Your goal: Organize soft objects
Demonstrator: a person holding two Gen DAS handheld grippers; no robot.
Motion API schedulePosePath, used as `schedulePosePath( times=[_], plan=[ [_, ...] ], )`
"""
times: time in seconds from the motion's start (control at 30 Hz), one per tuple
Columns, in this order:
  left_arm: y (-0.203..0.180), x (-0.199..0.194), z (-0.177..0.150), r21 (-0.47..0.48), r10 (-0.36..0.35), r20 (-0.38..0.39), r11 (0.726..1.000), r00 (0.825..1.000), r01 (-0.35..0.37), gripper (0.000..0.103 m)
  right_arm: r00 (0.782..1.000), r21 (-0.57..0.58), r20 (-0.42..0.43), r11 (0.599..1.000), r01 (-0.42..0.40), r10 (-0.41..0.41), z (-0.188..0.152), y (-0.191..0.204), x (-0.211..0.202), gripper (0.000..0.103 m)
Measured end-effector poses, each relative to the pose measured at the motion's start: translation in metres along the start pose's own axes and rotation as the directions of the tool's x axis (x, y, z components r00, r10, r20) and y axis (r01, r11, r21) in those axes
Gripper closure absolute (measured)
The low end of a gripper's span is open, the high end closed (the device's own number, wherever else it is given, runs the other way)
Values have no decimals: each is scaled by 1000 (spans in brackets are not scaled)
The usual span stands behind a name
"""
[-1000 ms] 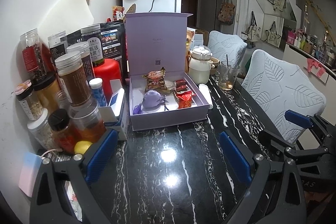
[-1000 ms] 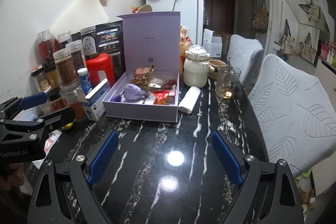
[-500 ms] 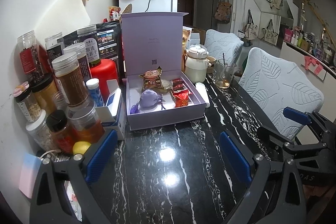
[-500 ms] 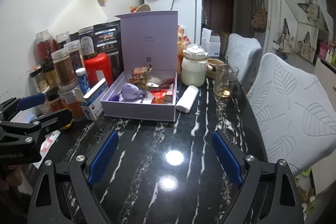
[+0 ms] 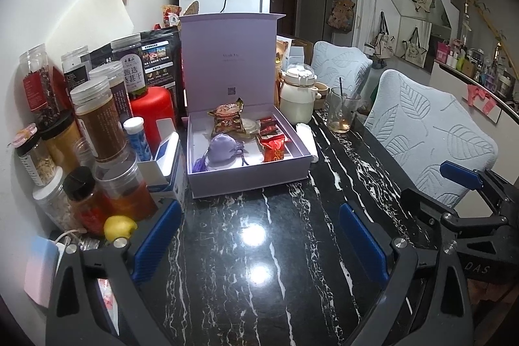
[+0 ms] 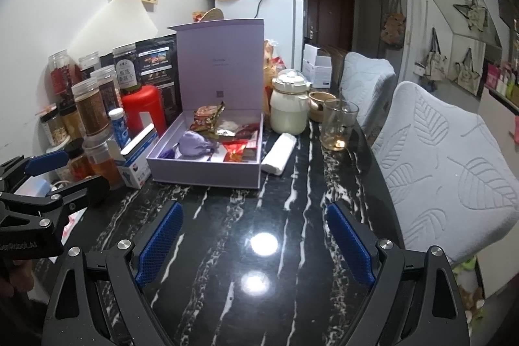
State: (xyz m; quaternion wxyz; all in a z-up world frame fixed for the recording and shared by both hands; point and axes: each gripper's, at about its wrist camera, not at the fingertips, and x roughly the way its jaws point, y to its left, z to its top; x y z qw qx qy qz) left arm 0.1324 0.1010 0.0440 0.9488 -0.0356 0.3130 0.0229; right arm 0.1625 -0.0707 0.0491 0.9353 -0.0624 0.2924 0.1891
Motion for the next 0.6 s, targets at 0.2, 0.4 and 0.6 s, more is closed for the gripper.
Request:
schedulePosePath(
  times=[0.2,0.4,0.6],
  plan=[
    [3,5,-1,-21,-17,-18,1000,1000,16,4,1000,17,-13,1000,1,-1,-1,-4,3,12],
    [3,7,-2,-26,-7,-16,1000,1000,7,4,1000,29,-27,1000,2,-2,-3,-6,7,12],
    [5,11,-2,-36,-10,-36,999,999,8,4,1000,32,-29,999,4,-4,-4,-7,7,12]
  ],
)
